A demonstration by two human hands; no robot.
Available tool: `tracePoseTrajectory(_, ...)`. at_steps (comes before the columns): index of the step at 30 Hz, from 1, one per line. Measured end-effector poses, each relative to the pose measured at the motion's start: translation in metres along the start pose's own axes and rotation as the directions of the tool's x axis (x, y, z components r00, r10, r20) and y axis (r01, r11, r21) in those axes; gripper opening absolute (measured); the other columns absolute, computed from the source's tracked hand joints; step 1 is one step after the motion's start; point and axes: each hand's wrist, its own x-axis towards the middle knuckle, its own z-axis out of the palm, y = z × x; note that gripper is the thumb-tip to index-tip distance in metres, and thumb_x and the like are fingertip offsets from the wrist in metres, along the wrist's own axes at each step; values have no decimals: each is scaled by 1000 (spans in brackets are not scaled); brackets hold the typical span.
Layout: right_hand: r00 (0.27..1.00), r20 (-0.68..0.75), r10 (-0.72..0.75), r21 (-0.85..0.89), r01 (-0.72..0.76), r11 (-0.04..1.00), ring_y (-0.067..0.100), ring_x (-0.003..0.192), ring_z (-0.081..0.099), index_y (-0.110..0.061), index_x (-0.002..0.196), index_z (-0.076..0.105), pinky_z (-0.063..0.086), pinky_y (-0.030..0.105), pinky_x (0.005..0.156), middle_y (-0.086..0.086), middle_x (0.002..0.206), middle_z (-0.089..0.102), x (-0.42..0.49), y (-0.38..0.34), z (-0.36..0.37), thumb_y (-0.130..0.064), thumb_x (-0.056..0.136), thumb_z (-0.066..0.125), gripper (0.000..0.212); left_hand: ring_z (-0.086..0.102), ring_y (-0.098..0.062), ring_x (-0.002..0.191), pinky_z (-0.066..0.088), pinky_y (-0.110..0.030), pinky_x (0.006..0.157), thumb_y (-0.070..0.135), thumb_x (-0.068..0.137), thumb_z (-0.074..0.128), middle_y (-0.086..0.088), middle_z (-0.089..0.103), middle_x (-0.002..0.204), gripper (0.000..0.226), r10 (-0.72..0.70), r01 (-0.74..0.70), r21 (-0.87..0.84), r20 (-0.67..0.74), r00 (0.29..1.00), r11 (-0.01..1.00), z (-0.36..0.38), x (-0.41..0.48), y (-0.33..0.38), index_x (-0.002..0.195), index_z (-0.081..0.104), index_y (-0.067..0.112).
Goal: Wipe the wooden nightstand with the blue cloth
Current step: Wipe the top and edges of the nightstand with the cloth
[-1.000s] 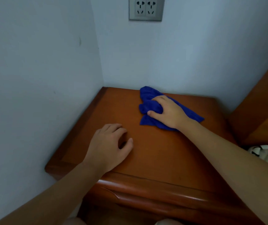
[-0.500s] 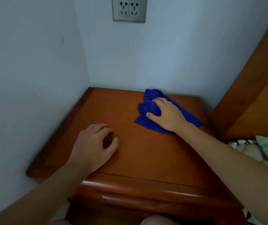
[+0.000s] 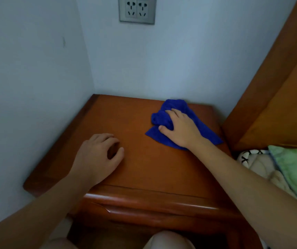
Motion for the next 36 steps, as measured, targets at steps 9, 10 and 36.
tracePoseTrajectory(9,955,-128,269,-16,-273,962,36,135,47,-21,145,51,37,46,110,8,151,49,21,47,-13,-67,89,56,72,57,-21,121,48,-44,96,59,89,40,0,66,128,55,13,-13,0,-10,1000,1000,2,2,-1,116,71,23)
tracePoseTrajectory(10,939,-132,317,-14,-322,947,38,135,46,-20,146,49,36,48,112,11,151,48,32,56,-15,-68,89,55,75,56,-21,121,48,-44,96,59,89,40,0,65,128,55,16,-16,3,-12,1000,1000,3,2,-1,116,71,23)
tracePoseTrajectory(36,912,-38,409,-4,-409,912,37,144,34,-29,151,40,34,56,114,9,156,40,59,86,-22,-76,84,50,82,54,-16,123,43,-39,96,62,87,38,5,63,129,56,13,-13,11,-13,1000,1000,5,3,-4,117,69,26)
